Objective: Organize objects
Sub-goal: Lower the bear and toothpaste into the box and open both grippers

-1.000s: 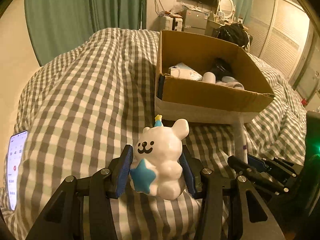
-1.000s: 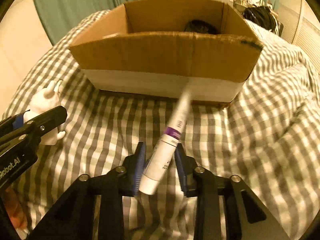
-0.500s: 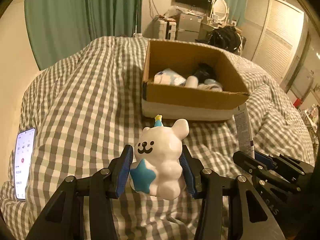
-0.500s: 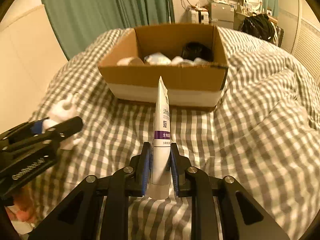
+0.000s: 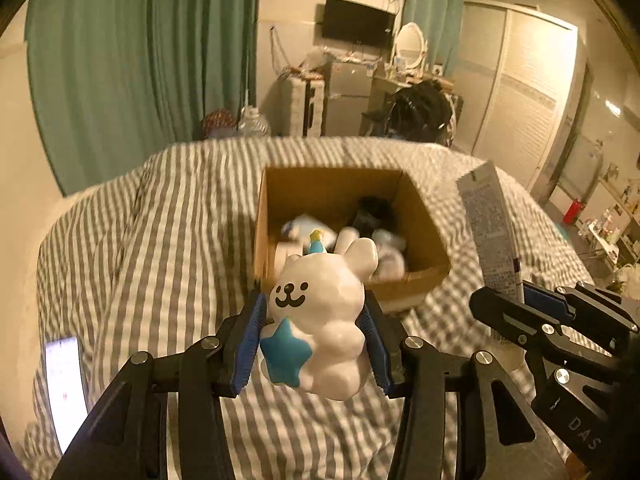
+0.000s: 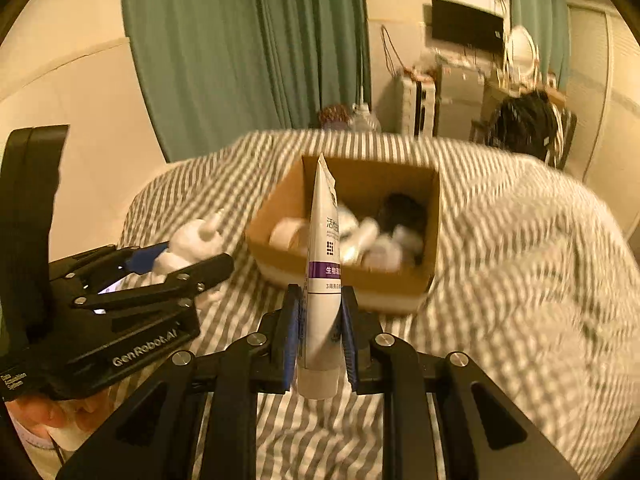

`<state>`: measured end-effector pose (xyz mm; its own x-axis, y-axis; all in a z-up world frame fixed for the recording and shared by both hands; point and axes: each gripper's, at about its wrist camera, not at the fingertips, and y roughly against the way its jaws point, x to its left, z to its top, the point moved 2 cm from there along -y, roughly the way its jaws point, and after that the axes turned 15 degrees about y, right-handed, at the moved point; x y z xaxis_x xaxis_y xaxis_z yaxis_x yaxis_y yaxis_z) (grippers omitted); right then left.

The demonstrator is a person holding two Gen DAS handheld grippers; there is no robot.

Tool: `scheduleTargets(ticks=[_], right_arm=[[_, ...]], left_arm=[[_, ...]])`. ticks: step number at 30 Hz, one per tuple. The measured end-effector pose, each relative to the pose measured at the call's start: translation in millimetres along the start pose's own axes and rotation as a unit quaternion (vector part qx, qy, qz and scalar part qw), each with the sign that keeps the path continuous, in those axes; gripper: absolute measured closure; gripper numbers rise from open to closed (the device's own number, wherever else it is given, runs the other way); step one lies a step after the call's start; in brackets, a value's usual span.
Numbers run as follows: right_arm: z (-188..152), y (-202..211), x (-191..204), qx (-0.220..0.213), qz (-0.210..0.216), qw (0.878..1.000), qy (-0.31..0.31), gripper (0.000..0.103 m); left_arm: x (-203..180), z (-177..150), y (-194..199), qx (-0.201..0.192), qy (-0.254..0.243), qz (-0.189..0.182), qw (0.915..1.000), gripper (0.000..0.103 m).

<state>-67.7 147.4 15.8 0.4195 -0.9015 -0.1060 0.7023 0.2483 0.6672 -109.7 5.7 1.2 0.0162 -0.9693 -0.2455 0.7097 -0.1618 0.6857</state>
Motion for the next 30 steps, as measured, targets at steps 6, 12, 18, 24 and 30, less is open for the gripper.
scheduleTargets(ticks=[6,12,18,24,30], right_arm=[[40,-5,-14,-0.016,-0.001,1.0,0.014,0.085],[72,-29,-34,-0.017,0.0,1.0,0.019,0.085],[93,-70,-51,-0.012,0.013,1.0,0.018,0.085],[105,-109,-73,0.0,0.024,1.0,0.007,0.085],[86,-156,-88,0.044,0.039,0.998,0.009,0.085]], left_arm=[[-11,42,-11,-0.021,-0.006,-0.017,0.9996,0.055],[-13,71,-45,-0.022,-0.008,-0.012,0.9996,0.055],[-9,89,-92,-0.002,-0.001,0.0,1.0,0.055],[-8,98,-140,0.02,-0.002,0.007,0.9998,0.055],[-9,90,-178,0.049,-0.019,0.014,0.9985,0.055]])
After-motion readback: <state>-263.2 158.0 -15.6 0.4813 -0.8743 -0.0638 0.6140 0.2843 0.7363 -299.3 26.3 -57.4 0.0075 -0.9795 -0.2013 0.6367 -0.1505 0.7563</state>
